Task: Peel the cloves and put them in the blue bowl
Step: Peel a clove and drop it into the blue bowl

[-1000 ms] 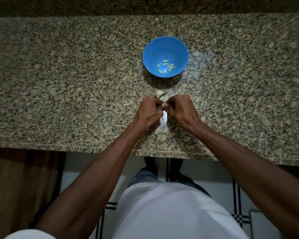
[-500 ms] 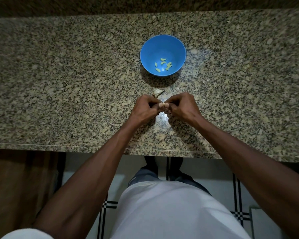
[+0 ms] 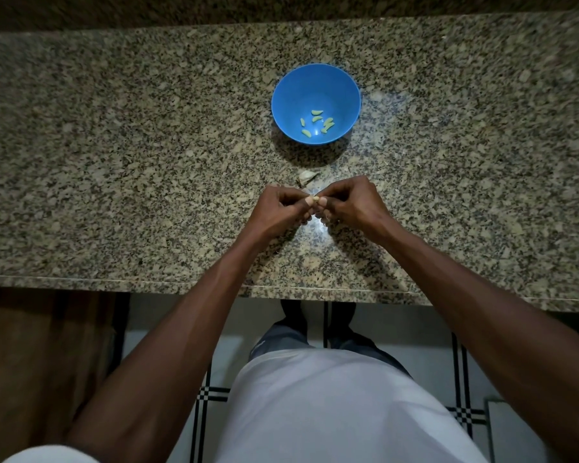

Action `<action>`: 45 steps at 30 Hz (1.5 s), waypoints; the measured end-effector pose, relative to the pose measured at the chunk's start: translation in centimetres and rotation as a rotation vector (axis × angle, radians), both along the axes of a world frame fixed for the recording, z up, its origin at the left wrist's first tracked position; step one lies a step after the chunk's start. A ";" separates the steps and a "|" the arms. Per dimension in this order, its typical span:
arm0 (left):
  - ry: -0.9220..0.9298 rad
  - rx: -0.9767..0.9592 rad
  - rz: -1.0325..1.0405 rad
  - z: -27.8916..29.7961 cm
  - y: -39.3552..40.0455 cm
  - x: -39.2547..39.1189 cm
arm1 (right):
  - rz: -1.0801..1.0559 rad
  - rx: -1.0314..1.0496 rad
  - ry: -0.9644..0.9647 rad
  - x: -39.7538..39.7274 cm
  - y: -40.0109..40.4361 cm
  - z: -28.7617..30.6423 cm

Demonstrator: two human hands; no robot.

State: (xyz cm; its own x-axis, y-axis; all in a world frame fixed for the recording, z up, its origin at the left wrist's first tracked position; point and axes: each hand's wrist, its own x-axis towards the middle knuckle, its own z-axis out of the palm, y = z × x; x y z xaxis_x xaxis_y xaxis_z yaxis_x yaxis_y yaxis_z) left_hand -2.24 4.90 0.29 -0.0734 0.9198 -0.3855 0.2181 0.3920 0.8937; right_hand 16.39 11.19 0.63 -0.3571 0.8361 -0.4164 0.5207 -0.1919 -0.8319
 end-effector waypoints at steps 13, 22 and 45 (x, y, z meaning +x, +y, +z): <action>-0.163 -0.067 0.294 0.3 0.4 1.4 | 0.049 0.136 0.089 -0.5 0.1 0.3; -0.114 -0.093 0.345 0.0 0.6 1.6 | -0.157 -0.040 0.310 -0.6 -0.6 0.3; 0.232 0.164 0.150 -0.2 0.5 1.6 | -0.097 -0.166 0.287 0.9 0.3 -0.1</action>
